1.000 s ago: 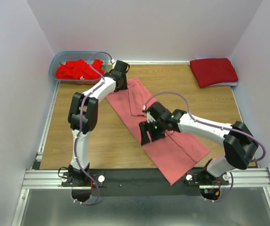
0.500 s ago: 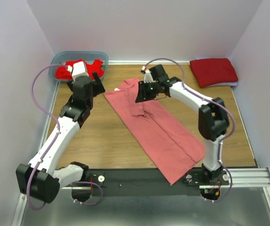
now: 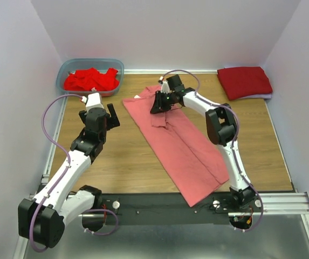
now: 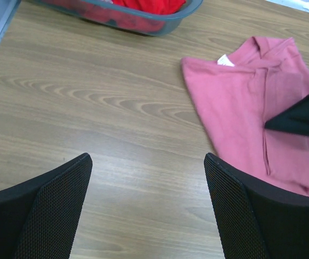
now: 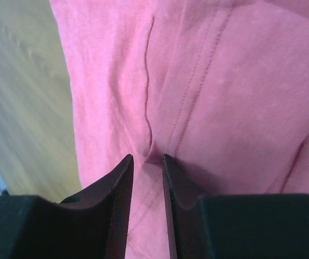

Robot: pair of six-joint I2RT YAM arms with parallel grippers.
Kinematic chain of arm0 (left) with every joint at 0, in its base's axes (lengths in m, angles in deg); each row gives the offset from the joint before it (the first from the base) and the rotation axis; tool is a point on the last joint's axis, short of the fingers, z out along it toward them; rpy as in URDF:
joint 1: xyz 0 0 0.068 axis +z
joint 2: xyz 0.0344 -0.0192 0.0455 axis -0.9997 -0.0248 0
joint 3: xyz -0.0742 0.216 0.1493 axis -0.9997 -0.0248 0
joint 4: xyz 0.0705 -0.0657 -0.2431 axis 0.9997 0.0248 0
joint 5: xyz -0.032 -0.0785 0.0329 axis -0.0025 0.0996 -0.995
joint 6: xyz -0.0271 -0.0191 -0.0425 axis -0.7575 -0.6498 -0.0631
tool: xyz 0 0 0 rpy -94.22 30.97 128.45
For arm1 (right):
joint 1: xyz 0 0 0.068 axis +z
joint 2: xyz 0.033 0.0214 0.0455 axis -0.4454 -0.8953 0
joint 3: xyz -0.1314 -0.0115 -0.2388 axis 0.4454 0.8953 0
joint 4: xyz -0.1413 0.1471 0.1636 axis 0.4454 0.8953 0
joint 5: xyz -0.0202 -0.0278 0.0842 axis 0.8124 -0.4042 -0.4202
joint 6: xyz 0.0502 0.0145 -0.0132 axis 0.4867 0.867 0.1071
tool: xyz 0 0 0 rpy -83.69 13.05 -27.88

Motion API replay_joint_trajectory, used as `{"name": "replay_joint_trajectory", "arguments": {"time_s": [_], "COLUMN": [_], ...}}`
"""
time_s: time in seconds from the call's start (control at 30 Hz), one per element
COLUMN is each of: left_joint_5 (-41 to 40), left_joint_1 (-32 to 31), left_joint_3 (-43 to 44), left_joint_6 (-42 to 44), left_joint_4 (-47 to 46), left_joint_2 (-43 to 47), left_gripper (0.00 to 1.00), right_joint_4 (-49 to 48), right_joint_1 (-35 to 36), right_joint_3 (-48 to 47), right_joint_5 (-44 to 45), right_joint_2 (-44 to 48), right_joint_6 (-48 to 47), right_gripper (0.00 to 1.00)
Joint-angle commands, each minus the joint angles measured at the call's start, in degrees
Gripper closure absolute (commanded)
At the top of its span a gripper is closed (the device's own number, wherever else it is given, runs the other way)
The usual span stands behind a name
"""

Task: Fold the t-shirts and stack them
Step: Fold the tshirt

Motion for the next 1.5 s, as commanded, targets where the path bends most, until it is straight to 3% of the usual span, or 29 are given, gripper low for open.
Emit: {"name": "replay_joint_trajectory", "arguments": {"time_s": [0.0,0.17,0.33,0.53,0.63,0.9,1.2,1.47], "left_joint_5": [2.97,5.34,7.19,9.39,9.92,12.21,12.65,11.85], "left_joint_1": [-0.13,-0.13,-0.05,-0.13,-0.13,-0.13,-0.13,-0.13], "left_joint_3": [0.36,-0.6,-0.52,-0.34,-0.43,-0.69,-0.16,0.01], "left_joint_6": [2.92,4.07,5.73,5.91,6.09,5.74,5.47,5.56], "left_joint_4": [-4.01,-5.69,-6.48,-6.83,-6.92,-6.75,-5.69,-4.99], "left_joint_2": [0.73,1.43,0.82,0.29,0.64,1.96,1.17,1.08], "left_gripper": [0.08,0.08,0.08,0.09,0.1,0.12,0.13,0.13], "right_joint_4": [-4.0,-6.63,-8.13,-8.04,-8.05,-2.54,17.59,22.1], "right_joint_1": [-5.59,-12.08,-15.44,-15.88,-15.88,-15.62,-5.26,5.64], "right_joint_3": [-2.59,-5.49,-14.36,-15.16,-2.92,32.94,54.17,64.11], "right_joint_5": [6.65,11.24,7.64,7.73,8.87,17.04,31.72,35.15], "right_joint_2": [-4.49,-8.18,-12.58,-5.04,5.73,34.22,50.78,57.29], "right_joint_6": [4.29,9.48,11.33,8.96,6.77,1.85,0.95,10.09], "right_gripper": [0.64,0.62,0.57,0.42,0.36,0.37,0.44,0.52]}}
